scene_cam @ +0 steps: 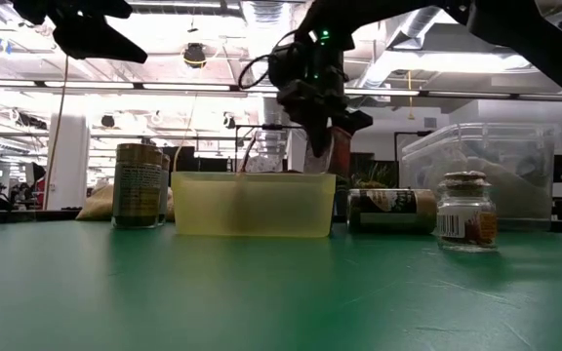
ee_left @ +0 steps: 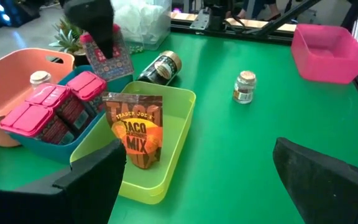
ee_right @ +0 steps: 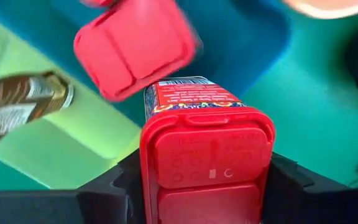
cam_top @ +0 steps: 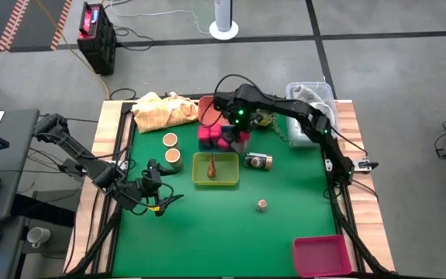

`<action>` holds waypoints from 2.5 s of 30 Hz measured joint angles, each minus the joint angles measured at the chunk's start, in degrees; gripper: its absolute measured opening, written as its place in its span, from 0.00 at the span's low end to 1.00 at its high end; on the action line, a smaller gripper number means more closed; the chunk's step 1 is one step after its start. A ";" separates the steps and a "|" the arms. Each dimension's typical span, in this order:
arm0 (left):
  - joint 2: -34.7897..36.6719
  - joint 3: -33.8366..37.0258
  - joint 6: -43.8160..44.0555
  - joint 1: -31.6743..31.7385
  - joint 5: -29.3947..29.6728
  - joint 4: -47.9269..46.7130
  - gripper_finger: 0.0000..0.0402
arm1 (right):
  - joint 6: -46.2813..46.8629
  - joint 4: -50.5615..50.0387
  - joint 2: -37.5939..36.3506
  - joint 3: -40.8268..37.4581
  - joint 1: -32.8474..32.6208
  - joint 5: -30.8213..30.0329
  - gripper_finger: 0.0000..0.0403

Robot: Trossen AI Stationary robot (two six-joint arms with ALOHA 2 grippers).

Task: Sort spices by type
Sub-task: Put the red seasoning can into the blue bin

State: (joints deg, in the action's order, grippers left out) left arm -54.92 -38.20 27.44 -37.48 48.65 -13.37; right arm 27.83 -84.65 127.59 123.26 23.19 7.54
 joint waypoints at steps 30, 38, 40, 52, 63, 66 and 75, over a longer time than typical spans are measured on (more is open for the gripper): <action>2.01 0.00 -4.02 -0.10 -0.39 -0.95 0.97 | 26.56 7.73 0.70 -0.17 3.24 1.35 0.58; 2.01 0.00 -3.79 -0.10 -0.44 -1.32 0.97 | 26.21 7.34 0.57 -0.15 3.20 1.39 0.58; 2.01 0.00 -3.64 -0.10 -0.66 -1.32 0.97 | 24.44 7.18 0.55 -0.15 3.16 1.39 0.58; 2.01 0.00 -3.67 -0.10 -0.86 -1.32 0.97 | 18.96 10.55 0.31 -5.38 2.69 3.16 0.74; 2.01 0.00 -3.80 -0.10 -0.88 -1.32 0.97 | 15.16 9.90 0.24 -4.04 3.53 6.60 0.97; 2.01 0.00 -3.79 -0.10 -0.88 -1.32 0.97 | 14.55 9.22 0.26 -2.59 3.48 8.35 0.98; 2.01 0.00 -3.84 -0.12 -0.88 -1.35 0.97 | 10.82 2.48 0.24 5.39 3.13 5.94 0.96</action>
State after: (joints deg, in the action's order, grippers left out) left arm -52.90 -38.20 23.60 -37.60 47.77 -14.72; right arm 38.65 -82.17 127.83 128.66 26.33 13.48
